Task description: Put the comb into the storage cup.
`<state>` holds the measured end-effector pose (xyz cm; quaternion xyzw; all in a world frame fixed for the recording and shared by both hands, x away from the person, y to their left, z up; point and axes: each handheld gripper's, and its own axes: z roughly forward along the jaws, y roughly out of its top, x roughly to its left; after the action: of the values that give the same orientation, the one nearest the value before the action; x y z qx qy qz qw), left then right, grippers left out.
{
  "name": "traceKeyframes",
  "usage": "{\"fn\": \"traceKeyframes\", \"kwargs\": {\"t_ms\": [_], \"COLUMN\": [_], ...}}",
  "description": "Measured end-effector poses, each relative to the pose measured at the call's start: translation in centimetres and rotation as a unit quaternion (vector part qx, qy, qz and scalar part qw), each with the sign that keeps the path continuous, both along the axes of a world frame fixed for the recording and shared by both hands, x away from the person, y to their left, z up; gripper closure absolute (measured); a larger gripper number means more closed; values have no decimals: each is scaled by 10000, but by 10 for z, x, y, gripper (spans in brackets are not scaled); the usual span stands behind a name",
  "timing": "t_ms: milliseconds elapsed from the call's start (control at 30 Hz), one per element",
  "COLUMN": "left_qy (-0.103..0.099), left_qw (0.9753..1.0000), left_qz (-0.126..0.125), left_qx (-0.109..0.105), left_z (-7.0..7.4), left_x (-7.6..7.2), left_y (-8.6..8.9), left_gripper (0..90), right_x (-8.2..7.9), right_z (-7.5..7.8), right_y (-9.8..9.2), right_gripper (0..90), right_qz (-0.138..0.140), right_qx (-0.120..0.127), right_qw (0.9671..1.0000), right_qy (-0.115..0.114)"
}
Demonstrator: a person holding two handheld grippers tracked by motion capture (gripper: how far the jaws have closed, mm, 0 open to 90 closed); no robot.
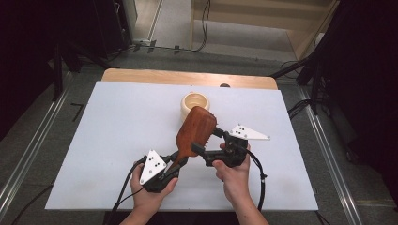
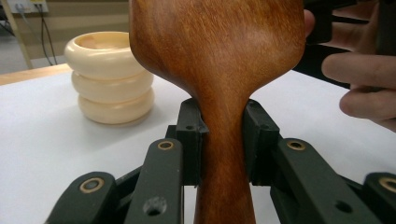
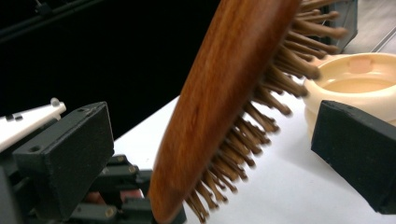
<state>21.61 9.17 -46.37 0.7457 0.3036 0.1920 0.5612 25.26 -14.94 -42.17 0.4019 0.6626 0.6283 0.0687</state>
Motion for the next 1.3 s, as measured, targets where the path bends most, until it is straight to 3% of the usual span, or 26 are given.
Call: {"fn": "traceKeyframes", "kwargs": {"t_ms": [167,333,433,533,833,1000,1100,1200,1300], "left_qy": [-50,-91,-115,-136,-185,-187,-165,-82,-69], "left_qw": [10000,9999,9998,9998,9996,9995,9994,9993,9988], "left_qz": [-67,-83,-117,-128,-129,-146,-196,-337,-464], "left_qx": [39,52,92,97,146,206,220,154,118], "left_z": [-1,-3,-4,-5,-6,-8,-9,-10,-10], "left_x": [-4,-7,-9,-10,-11,-11,-10,-7,-6], "left_y": [-5,-8,-11,-13,-15,-15,-16,-15,-13], "left_gripper": [725,724,724,724,724,723,723,716,627], "right_x": [0,1,1,1,2,3,3,1,-1], "right_z": [1,-2,-3,-6,-11,-15,-16,-16,-14], "right_y": [3,4,6,7,3,0,0,0,-1], "right_gripper": [0,56,110,227,359,425,455,494,502], "right_qz": [16,-74,-162,-154,-304,-167,-47,48,99], "right_qx": [136,188,169,138,489,752,822,834,807], "right_qw": [9999,9994,9991,9986,9953,9923,9917,9927,9939], "right_qy": [91,269,349,492,779,971,992,874,742]}}
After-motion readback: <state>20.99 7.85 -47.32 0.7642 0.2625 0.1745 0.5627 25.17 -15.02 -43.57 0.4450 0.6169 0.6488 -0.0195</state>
